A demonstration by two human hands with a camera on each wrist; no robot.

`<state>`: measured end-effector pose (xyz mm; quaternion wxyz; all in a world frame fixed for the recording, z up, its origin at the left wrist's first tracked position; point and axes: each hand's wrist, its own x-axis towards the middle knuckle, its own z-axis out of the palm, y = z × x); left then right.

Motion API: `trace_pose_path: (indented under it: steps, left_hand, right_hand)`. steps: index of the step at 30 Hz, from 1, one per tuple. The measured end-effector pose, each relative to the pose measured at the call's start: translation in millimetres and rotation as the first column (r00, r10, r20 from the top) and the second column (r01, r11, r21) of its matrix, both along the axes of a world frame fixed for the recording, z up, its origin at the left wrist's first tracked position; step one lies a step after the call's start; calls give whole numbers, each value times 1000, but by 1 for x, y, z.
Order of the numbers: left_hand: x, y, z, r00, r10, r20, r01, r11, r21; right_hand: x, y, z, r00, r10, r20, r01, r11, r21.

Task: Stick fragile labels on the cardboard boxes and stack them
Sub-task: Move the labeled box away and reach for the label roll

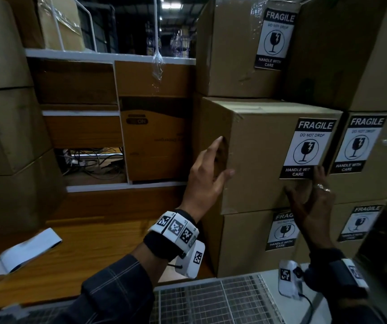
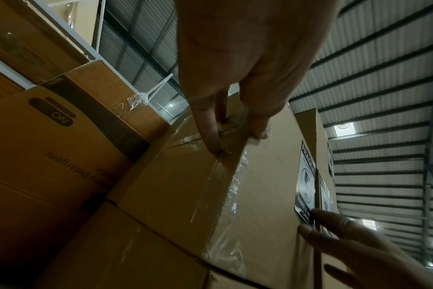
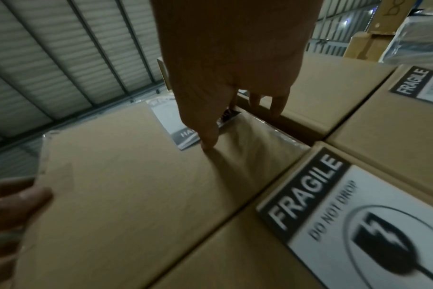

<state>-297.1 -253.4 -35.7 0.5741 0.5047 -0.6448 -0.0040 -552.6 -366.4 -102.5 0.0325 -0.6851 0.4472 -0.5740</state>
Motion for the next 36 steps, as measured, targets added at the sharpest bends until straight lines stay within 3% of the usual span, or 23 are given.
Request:
trace_pose_path:
  steps: [5, 11, 15, 20, 24, 28, 36]
  left_hand:
    - [8, 11, -8, 1000, 1, 1, -1, 998, 55]
    - [58, 47, -37, 994, 109, -10, -107, 986, 130]
    - [101, 81, -59, 977, 214, -12, -207, 957, 203]
    - [153, 134, -84, 938, 346, -21, -326, 903, 281]
    - [194, 179, -95, 901, 432, -42, -401, 866, 299]
    - [236, 220, -98, 862, 504, -47, -468, 830, 304]
    - [331, 289, -96, 790, 605, -102, -559, 779, 284]
  right_hand:
    - [-8, 1, -41, 994, -55, -90, 61, 996, 67]
    - [-1, 41, -70, 999, -31, 39, 25, 990, 141]
    - [29, 80, -86, 997, 67, 50, -72, 990, 123]
    - [82, 137, -93, 956, 268, 115, -278, 957, 78]
    - [137, 163, -103, 932, 346, 107, -361, 911, 198]
    - [196, 186, -115, 860, 481, 171, -511, 811, 284]
    - [318, 228, -119, 747, 654, 119, -657, 700, 280]
